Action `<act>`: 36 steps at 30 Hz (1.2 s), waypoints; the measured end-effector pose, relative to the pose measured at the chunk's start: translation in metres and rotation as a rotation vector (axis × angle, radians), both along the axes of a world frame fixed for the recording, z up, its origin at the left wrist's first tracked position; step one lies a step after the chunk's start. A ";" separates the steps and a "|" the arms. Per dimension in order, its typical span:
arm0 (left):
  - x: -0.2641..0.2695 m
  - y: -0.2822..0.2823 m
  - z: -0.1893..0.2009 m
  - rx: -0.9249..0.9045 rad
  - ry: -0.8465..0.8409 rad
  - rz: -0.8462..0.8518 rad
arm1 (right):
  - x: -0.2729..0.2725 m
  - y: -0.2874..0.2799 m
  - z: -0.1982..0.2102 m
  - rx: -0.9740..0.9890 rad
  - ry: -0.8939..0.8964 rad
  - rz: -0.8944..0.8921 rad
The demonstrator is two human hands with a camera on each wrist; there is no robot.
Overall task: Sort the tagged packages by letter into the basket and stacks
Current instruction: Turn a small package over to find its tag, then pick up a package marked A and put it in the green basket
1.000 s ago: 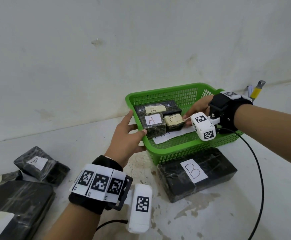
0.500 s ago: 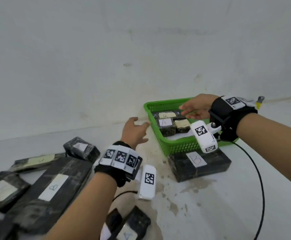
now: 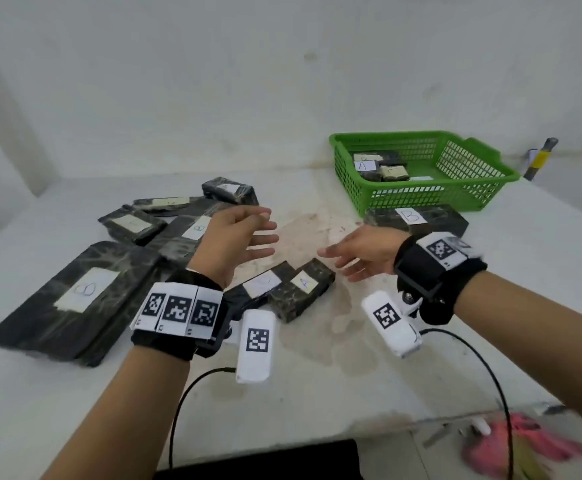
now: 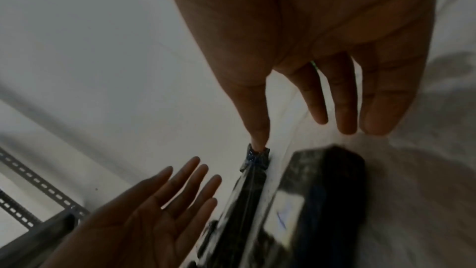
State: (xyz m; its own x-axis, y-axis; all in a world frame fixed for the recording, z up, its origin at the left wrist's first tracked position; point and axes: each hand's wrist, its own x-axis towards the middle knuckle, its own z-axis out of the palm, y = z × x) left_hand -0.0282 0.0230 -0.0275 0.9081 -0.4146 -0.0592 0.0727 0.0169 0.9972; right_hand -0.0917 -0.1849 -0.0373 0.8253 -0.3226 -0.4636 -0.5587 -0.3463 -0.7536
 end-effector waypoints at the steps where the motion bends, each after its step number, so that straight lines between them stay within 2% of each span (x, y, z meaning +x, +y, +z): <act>1: -0.007 0.008 -0.004 0.001 0.004 0.006 | -0.003 0.006 -0.008 -0.031 -0.020 -0.008; 5: -0.022 0.024 -0.016 -0.004 0.042 0.004 | -0.008 0.024 -0.021 -0.200 -0.057 -0.018; 8: -0.027 0.029 -0.019 -0.038 0.070 -0.008 | -0.008 0.026 -0.023 -0.156 -0.084 -0.068; 12: -0.024 0.031 -0.021 -0.068 0.077 -0.001 | -0.011 0.025 -0.021 0.012 -0.121 -0.108; 18: 0.000 0.027 -0.022 -0.105 0.065 -0.007 | -0.008 0.021 -0.012 0.413 -0.367 -0.254; 25: 0.023 0.020 -0.022 -0.165 0.087 -0.067 | 0.032 0.038 -0.019 0.544 -0.538 -0.326; 32: 0.039 0.026 -0.043 -0.268 0.075 0.011 | 0.046 0.051 -0.030 0.643 -0.590 -0.265; 36: 0.041 0.033 -0.046 -0.328 0.084 -0.013 | 0.035 0.055 -0.029 0.678 -0.607 -0.100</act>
